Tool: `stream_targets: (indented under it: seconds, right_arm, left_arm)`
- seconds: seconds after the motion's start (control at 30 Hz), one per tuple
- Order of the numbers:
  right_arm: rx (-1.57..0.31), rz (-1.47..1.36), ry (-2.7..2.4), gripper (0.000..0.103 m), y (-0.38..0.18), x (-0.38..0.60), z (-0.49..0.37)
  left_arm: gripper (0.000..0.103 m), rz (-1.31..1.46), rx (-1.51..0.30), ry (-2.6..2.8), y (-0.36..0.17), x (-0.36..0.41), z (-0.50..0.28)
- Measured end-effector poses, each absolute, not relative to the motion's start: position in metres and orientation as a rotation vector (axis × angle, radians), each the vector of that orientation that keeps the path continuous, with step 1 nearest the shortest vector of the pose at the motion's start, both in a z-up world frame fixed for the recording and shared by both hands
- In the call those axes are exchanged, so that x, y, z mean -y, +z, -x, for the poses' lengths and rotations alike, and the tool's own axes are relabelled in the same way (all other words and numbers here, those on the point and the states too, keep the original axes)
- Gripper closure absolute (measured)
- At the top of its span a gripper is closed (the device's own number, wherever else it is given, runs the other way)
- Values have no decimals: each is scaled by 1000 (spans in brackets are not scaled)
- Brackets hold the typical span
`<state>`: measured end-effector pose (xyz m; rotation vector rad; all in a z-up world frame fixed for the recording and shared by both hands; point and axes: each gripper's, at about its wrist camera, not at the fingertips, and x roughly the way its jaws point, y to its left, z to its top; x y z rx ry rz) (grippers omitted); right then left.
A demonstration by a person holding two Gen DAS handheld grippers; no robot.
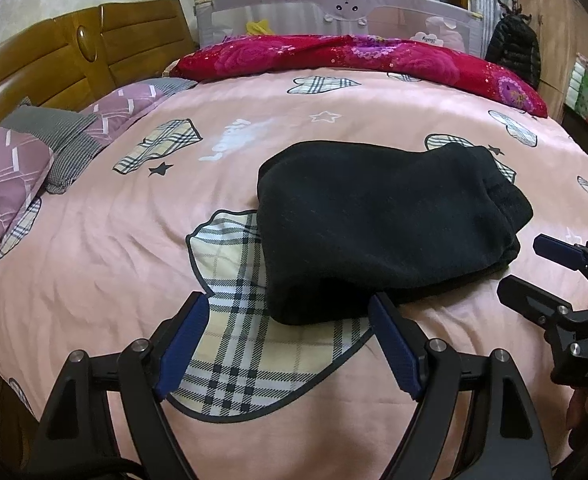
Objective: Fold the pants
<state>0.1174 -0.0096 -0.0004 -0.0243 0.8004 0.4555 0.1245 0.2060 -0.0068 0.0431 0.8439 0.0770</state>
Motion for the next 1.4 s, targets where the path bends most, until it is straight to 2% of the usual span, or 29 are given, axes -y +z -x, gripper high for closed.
stream_targets:
  seconds: [1.4]
  right_arm:
    - [-767,58,467,12,-8,-3,-119]
  left_arm:
    - [19,-27,-832,74,-17,-206,-126]
